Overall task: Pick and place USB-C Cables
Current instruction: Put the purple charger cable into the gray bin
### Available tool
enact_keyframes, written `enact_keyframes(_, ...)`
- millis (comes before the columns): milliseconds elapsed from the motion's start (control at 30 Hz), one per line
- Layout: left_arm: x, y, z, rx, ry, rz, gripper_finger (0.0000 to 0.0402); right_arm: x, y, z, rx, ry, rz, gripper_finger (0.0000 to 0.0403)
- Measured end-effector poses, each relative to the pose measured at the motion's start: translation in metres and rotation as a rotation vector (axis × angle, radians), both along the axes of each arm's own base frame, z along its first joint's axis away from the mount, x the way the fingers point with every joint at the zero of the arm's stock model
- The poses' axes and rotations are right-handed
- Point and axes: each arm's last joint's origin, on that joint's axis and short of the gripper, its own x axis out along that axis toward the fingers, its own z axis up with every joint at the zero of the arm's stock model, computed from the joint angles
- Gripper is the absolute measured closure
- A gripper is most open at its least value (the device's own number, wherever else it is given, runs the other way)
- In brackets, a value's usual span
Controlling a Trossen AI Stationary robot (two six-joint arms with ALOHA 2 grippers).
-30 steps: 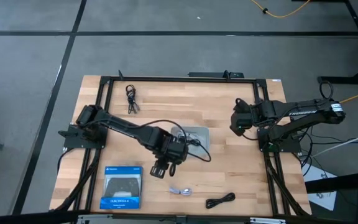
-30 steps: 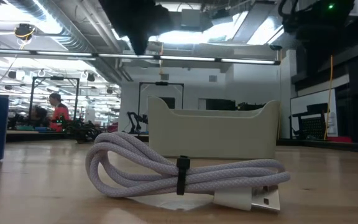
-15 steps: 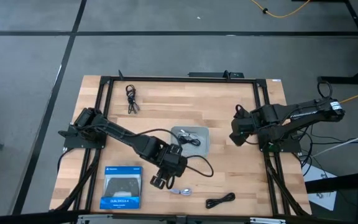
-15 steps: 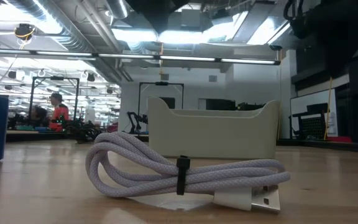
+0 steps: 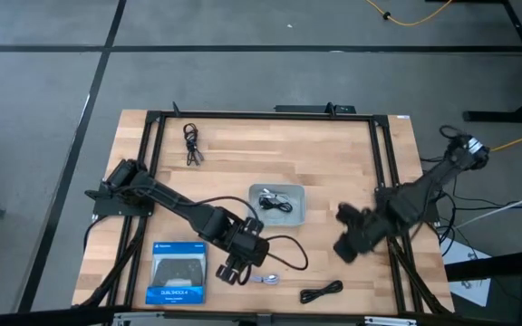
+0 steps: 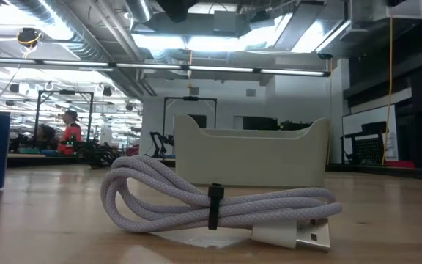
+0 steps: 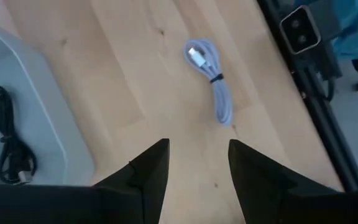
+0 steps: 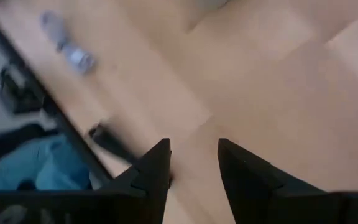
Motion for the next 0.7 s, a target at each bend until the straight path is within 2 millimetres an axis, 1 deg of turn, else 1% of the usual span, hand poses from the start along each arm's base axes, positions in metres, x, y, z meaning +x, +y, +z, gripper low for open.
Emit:
enact_keyframes(100,-0.002,-0.008,0.001,0.0,-0.026,-0.002,0.0242,0.002,0.031,-0.011,0.034,-0.022,0.071,0.0263)
enact_keyframes(200,-0.001,-0.015,0.003,0.03,-0.087,0.034,0.0242,0.005,0.059,-0.025,0.064,-0.056,0.143,0.0263)
enact_keyframes(333,0.005,-0.021,0.005,0.002,-0.17,0.093,0.0242,0.009,0.087,-0.044,0.075,-0.081,0.218,0.0263)
enact_keyframes(433,0.015,-0.027,-0.001,-0.055,-0.207,0.123,0.0242,0.012,0.098,-0.059,0.065,-0.07,0.233,0.0263)
enact_keyframes(533,0.026,-0.034,-0.012,-0.108,-0.229,0.112,0.0242,0.015,0.103,-0.07,0.044,-0.049,0.237,0.0263)
enact_keyframes(633,0.031,-0.038,-0.031,-0.08,-0.193,0.111,0.0242,0.017,0.105,-0.077,0.031,-0.035,0.237,0.0263)
enact_keyframes(700,0.032,-0.041,-0.038,-0.072,-0.179,0.111,0.0242,0.017,0.105,-0.078,0.032,-0.037,0.237,0.0263)
